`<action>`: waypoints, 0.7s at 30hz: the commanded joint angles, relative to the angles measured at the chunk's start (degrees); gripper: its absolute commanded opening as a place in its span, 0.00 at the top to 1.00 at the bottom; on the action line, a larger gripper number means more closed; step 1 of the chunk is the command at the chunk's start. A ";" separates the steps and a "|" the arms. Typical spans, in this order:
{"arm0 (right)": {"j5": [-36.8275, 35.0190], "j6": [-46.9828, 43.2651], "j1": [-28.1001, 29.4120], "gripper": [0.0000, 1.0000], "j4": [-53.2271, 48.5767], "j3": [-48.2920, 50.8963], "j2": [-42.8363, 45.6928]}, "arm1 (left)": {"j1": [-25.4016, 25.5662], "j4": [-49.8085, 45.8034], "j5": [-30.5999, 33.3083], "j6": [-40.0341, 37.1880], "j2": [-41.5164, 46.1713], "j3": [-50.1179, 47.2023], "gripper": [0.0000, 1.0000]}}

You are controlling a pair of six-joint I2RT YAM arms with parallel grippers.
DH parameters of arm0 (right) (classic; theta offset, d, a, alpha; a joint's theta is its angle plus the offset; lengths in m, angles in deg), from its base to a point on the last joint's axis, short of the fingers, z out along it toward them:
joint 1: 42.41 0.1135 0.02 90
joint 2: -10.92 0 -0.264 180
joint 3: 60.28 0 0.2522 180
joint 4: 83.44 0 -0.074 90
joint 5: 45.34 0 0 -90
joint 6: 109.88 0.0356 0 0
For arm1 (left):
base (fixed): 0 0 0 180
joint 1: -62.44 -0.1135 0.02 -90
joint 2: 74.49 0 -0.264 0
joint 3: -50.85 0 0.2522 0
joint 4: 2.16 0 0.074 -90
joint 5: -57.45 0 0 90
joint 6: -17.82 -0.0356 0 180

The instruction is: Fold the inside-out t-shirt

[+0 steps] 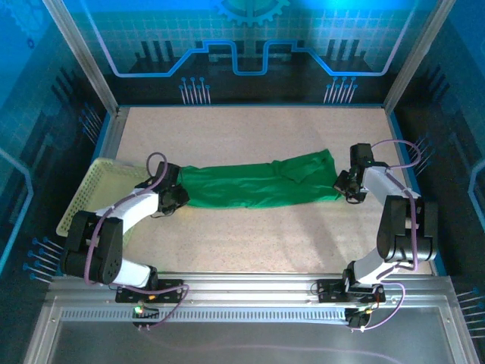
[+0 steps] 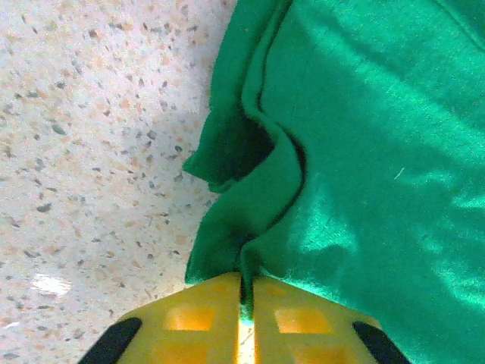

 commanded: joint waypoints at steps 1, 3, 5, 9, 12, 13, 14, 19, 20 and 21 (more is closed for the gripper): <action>-0.65 -0.51 -0.79 1.00 -1.46 -0.66 1.50 | -0.04 -3.70 3.82 -1.91 2.21 1.17 0.91; -1.35 -0.60 -0.86 1.00 -1.68 -1.26 1.47 | -0.05 -4.50 4.80 -2.04 3.04 0.77 0.91; -2.53 -0.69 -0.88 1.00 -1.98 -1.97 1.31 | -0.43 -5.19 5.33 -1.89 3.92 0.29 0.92; -4.39 -0.60 -1.33 1.00 -2.20 -3.15 0.10 | -1.96 -5.33 5.94 -0.66 5.62 -1.79 0.91; -4.44 -0.42 -1.36 1.00 -2.11 -3.68 -0.72 | -2.79 -5.85 6.02 0.01 5.80 -2.27 0.90; -4.45 -0.35 -1.36 1.00 -2.12 -3.81 -0.86 | -3.03 -6.14 6.26 0.30 5.84 -2.13 0.90; -4.65 -0.33 -1.35 1.00 -2.19 -3.87 -0.86 | -3.08 -6.42 6.65 0.41 5.97 -2.11 0.90; -3.62 -0.75 -1.26 1.00 -1.96 -3.46 0.06 | -3.24 -6.92 6.55 0.77 5.37 -1.63 0.84; -3.27 -0.82 -1.22 1.00 -1.92 -3.24 0.34 | -3.22 -7.04 6.55 0.91 5.21 -1.58 0.83; -2.56 -0.93 -1.11 1.00 -1.76 -2.90 0.54 | -3.22 -7.22 6.60 1.10 5.21 -1.63 0.79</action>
